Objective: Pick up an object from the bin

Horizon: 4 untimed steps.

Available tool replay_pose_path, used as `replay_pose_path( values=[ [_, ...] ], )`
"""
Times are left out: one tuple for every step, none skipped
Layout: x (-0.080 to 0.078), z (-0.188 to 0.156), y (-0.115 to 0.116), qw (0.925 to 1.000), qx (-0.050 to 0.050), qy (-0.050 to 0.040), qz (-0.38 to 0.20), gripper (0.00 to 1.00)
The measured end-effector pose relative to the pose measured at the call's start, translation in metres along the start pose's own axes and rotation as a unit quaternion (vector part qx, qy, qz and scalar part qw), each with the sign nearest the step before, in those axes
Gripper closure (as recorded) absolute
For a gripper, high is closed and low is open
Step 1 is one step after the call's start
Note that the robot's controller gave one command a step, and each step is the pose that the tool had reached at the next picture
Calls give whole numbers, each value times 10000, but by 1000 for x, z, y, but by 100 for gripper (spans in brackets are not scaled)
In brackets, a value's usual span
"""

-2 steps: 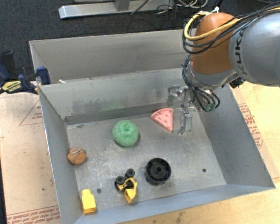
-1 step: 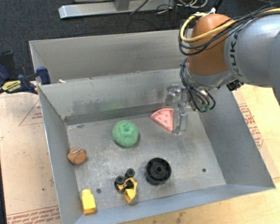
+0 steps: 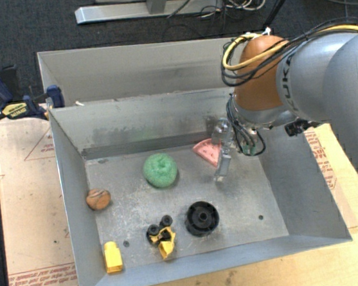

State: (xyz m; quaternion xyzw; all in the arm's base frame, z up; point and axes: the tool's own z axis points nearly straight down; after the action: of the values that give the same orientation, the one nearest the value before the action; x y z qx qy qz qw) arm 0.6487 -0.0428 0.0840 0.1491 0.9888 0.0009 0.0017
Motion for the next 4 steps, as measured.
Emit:
replay_pose_path(
  values=[
    [-3,9,3,9998,-7,-58,-176,100],
    [-2,10,3,9998,-6,-56,-177,100],
    [-2,8,3,9998,-2,-38,-179,100],
    [-1,0,3,9998,6,-4,-180,100]
  ],
)
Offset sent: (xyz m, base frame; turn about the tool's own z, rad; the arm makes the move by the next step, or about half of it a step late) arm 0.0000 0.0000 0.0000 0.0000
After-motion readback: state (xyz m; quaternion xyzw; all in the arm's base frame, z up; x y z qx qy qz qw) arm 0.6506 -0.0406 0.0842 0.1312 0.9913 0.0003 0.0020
